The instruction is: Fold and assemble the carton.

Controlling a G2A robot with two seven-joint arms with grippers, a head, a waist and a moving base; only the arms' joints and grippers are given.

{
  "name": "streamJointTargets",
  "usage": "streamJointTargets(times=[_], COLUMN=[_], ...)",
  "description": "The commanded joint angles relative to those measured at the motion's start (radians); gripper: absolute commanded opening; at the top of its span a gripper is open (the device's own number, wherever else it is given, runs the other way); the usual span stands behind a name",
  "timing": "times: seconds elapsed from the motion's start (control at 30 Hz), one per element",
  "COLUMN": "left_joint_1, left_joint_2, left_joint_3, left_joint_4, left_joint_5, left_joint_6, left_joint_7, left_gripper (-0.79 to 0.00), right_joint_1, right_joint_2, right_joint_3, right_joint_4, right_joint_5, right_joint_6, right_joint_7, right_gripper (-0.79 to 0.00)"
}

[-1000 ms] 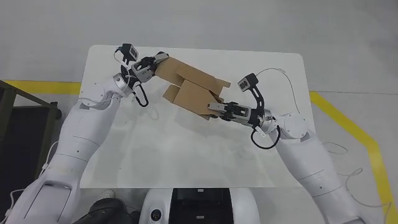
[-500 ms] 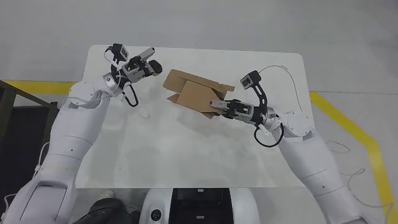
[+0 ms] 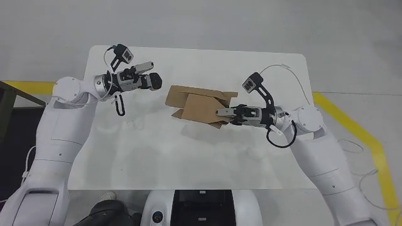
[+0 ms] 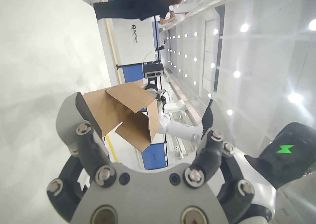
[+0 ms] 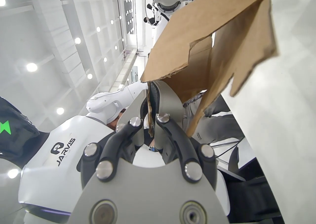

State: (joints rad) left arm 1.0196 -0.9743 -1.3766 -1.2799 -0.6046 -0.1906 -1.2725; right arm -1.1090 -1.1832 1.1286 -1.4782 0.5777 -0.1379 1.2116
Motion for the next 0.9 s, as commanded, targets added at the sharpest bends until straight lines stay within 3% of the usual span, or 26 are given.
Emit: streamJointTargets(times=[0.0,0.17,0.47,0.87], left_joint_1=[0.001,-0.010,-0.029,-0.026], left_joint_2=[-0.001,-0.009,-0.020,-0.020], left_joint_3=[0.014,0.051,0.110,0.111], left_joint_4=[-0.008,-0.022,-0.040,-0.047], left_joint_5=[-0.003,-0.072,-0.084,-0.083], left_joint_6=[0.004,0.061,0.125,0.127], left_joint_7=[-0.021,-0.080,-0.085,-0.071], left_gripper=[0.000,0.000,0.000,0.000], right_joint_1=[0.000,0.012,0.048,0.050], right_joint_2=[0.001,0.004,-0.003,-0.004], right_joint_3=[0.000,0.000,-0.021,-0.022], right_joint_4=[-0.001,0.003,0.049,0.054], right_joint_5=[0.001,-0.009,0.001,0.006], right_joint_6=[0.012,0.042,0.029,0.019], right_joint_7=[0.004,-0.001,-0.027,-0.046], right_gripper=[-0.785,-0.785,-0.785,-0.785])
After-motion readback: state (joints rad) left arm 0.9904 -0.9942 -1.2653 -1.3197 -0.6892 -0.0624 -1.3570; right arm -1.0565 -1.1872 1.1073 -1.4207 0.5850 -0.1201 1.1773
